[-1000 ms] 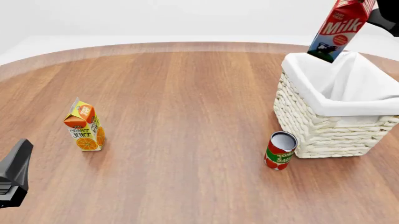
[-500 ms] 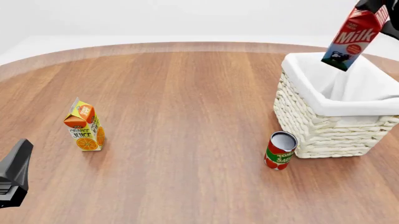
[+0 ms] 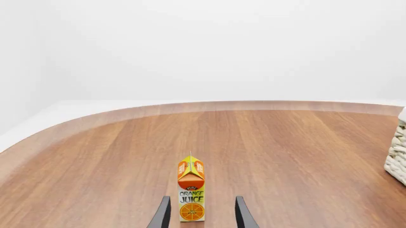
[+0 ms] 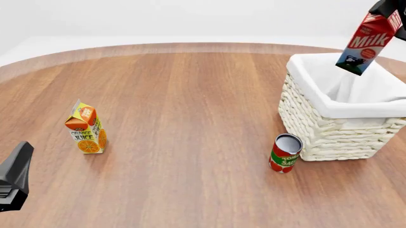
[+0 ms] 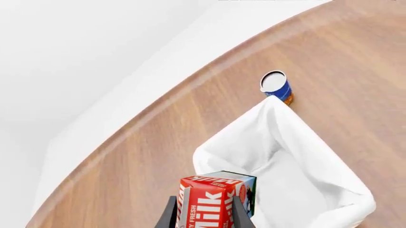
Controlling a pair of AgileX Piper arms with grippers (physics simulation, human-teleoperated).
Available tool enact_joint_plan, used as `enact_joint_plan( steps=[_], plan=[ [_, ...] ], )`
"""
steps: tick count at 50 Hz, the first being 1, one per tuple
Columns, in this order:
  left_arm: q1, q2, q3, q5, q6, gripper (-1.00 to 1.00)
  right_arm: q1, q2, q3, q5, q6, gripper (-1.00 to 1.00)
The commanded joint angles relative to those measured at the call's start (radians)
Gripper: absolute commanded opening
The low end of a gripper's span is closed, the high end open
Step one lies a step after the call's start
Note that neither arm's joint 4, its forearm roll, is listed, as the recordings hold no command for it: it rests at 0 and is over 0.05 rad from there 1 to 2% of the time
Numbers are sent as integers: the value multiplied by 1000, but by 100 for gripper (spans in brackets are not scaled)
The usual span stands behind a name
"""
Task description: Pick the milk and place it in the basket.
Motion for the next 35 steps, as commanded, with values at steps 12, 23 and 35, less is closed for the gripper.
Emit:
enact_joint_plan(
  steps=[12, 23, 35],
  plan=[
    [0, 0, 0, 0, 0, 100, -34, 49, -42, -27, -17, -100],
    [0, 0, 0, 0, 0, 100, -33, 77, -24, -50, -19, -100],
    [0, 0, 0, 0, 0, 100, -32, 99, -22, -64, -20, -100]
  ],
)
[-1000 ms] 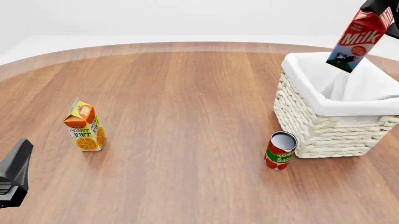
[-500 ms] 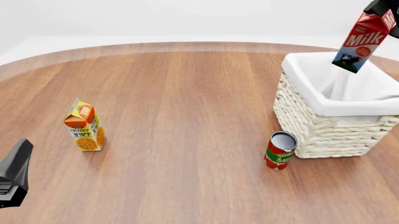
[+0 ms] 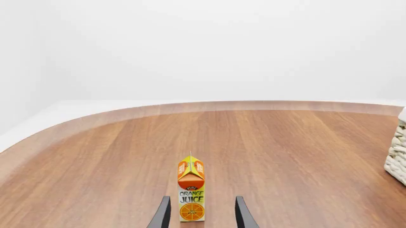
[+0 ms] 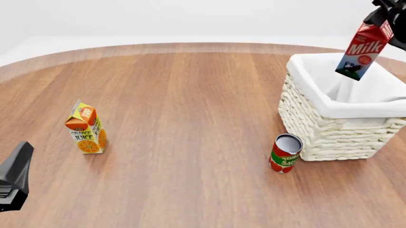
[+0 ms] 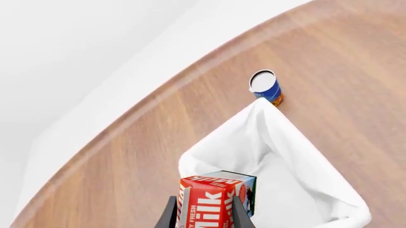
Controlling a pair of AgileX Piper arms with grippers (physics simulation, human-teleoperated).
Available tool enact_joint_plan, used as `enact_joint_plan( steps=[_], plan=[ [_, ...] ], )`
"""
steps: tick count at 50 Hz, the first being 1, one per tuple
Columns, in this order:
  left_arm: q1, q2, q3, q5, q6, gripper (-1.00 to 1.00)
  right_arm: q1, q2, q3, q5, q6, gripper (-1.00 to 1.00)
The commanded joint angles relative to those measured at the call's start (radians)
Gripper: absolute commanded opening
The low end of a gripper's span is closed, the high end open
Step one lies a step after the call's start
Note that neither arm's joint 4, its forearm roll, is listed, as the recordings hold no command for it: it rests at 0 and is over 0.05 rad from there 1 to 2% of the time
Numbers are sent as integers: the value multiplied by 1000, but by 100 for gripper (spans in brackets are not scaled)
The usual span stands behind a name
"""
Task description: Pick the milk and place it in the basket.
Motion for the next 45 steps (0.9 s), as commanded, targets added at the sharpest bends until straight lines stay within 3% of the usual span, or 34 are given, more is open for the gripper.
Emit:
enact_joint_plan(
  steps=[1, 45],
  plan=[
    [0, 0, 0, 0, 0, 100, -2, 11, -13, -24, 6, -100],
    [0, 0, 0, 0, 0, 100, -31, 49, 36, -80, -29, -100]
  ],
)
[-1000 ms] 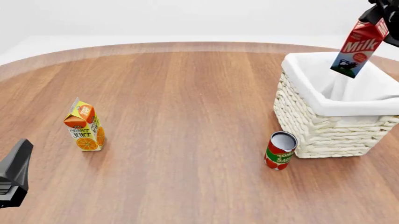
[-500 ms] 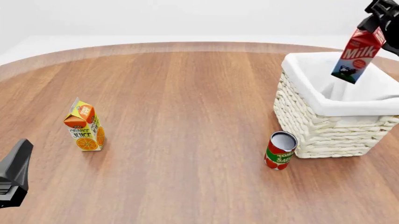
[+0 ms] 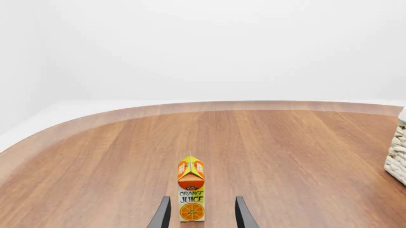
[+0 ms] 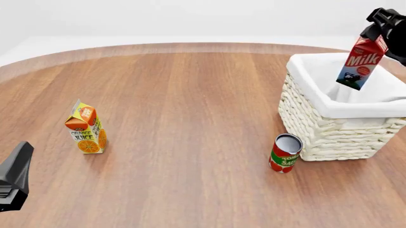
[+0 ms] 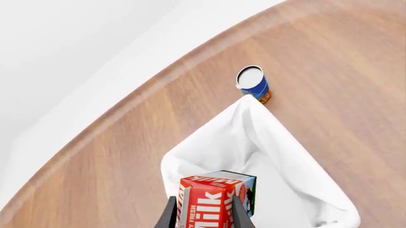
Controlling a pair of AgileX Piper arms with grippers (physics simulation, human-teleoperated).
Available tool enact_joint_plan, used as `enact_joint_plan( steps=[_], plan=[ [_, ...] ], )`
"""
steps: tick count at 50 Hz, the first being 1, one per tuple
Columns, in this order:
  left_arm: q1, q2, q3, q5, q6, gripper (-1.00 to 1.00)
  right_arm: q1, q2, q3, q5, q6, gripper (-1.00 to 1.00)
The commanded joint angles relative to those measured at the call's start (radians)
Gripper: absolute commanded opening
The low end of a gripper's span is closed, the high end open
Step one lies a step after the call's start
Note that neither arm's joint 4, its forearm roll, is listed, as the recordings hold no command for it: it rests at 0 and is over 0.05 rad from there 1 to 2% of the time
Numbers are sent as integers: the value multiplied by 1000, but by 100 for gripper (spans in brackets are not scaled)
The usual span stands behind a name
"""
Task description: Pick the milk and place it in the basket.
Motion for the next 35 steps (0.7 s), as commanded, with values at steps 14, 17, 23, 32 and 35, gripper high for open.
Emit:
enact_joint_plan(
  steps=[14, 17, 23, 32, 35],
  plan=[
    [0, 0, 0, 0, 0, 100, -3, 27, -6, -45, 1, -100],
    [0, 0, 0, 0, 0, 100, -5, 33, -6, -49, 0, -100],
    [0, 0, 0, 0, 0, 100, -9, 41, -5, -55, -3, -100],
    [0, 0, 0, 0, 0, 100, -16, 54, 1, -68, -8, -100],
    [0, 0, 0, 0, 0, 100, -14, 58, 2, -70, -7, -100]
  ],
)
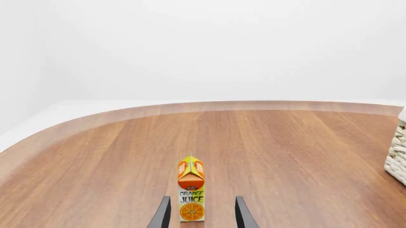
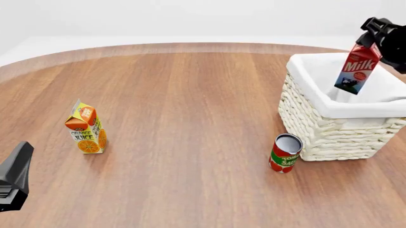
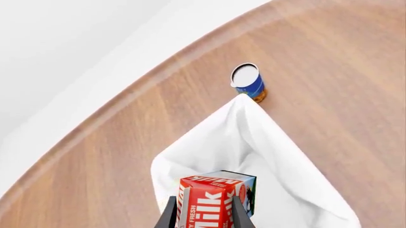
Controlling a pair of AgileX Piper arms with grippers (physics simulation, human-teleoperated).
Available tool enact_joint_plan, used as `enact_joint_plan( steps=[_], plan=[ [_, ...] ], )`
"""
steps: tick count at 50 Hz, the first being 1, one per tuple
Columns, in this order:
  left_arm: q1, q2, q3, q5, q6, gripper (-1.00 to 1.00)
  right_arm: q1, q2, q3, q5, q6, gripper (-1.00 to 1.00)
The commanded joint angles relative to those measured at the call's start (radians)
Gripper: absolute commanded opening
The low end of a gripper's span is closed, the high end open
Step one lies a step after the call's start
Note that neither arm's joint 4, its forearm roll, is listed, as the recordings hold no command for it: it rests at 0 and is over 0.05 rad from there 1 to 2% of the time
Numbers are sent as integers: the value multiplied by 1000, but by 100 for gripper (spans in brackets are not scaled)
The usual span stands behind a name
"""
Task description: Pick the milk and place it in the basket.
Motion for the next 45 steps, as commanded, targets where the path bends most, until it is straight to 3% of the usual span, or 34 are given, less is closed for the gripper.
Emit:
enact_joint_plan(
  steps=[1, 45],
  plan=[
    [0, 0, 0, 0, 0, 100, -4, 4, -12, -21, 7, -100],
    [0, 0, 0, 0, 0, 100, 5, 96, 23, -110, 10, -100]
  ],
)
